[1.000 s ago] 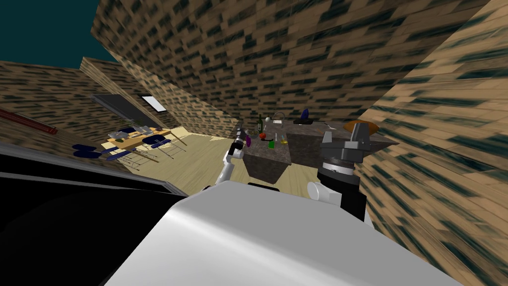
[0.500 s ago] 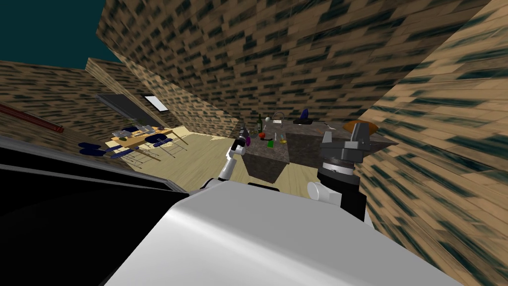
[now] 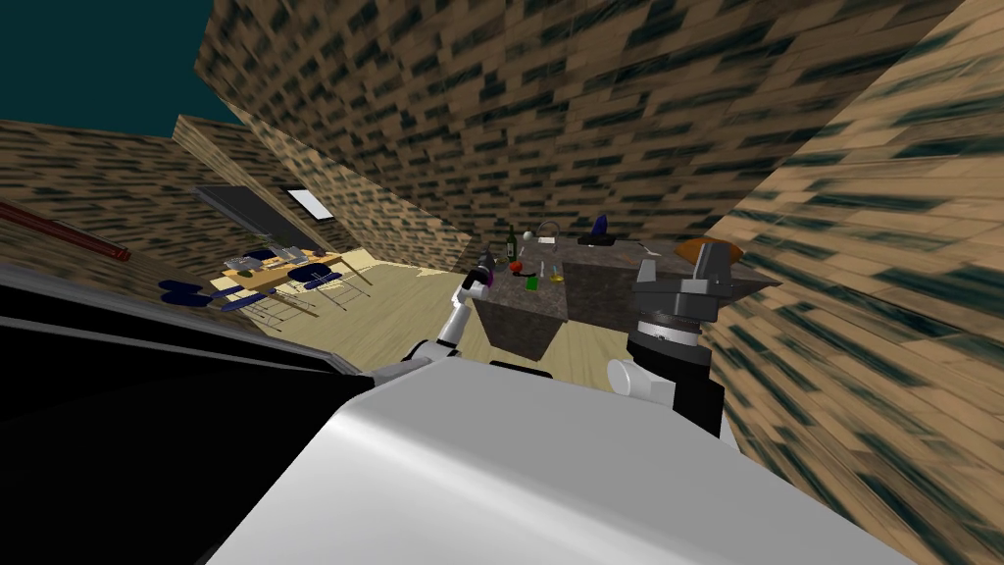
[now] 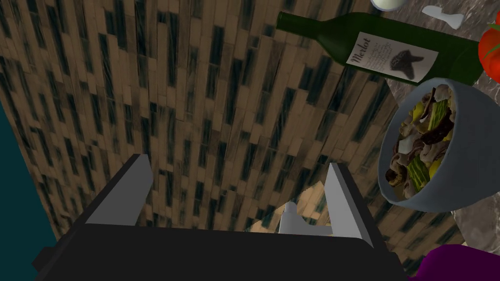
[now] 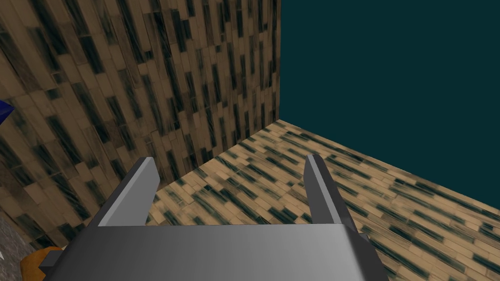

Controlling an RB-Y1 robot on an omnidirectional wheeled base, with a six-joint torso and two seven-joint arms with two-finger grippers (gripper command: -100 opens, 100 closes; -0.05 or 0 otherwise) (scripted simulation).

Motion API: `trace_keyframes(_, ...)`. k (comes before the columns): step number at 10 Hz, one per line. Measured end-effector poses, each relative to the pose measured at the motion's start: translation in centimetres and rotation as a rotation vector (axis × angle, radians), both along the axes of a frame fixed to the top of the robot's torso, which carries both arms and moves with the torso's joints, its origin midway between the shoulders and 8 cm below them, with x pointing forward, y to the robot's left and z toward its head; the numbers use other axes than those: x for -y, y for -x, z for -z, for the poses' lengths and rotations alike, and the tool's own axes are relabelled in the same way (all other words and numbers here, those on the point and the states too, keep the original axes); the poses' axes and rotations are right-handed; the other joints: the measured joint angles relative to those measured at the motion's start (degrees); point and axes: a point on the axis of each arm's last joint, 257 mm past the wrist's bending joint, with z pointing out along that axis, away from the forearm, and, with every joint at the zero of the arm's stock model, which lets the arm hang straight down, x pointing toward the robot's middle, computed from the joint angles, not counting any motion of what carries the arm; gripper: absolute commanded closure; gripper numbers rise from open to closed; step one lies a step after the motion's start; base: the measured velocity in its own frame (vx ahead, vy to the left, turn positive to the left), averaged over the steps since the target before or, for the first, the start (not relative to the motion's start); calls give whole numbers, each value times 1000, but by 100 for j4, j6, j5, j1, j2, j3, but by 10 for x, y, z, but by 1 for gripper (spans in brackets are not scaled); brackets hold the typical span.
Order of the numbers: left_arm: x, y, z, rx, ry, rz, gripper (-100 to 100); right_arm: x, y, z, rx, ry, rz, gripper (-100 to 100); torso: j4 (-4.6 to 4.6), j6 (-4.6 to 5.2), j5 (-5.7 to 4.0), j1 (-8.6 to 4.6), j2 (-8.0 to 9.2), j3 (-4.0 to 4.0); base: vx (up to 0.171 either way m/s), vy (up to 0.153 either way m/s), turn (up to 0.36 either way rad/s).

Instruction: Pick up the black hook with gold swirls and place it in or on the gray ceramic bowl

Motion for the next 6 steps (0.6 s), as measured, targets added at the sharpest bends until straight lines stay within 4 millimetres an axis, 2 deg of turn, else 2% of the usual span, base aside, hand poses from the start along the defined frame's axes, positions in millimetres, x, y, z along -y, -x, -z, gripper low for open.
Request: trace_keyframes(6,10,-33,25,-130,-6,12,-100,0,0,0,0,0,0,0,0,1,0,-2,-4,-2,-4,-36,-7)
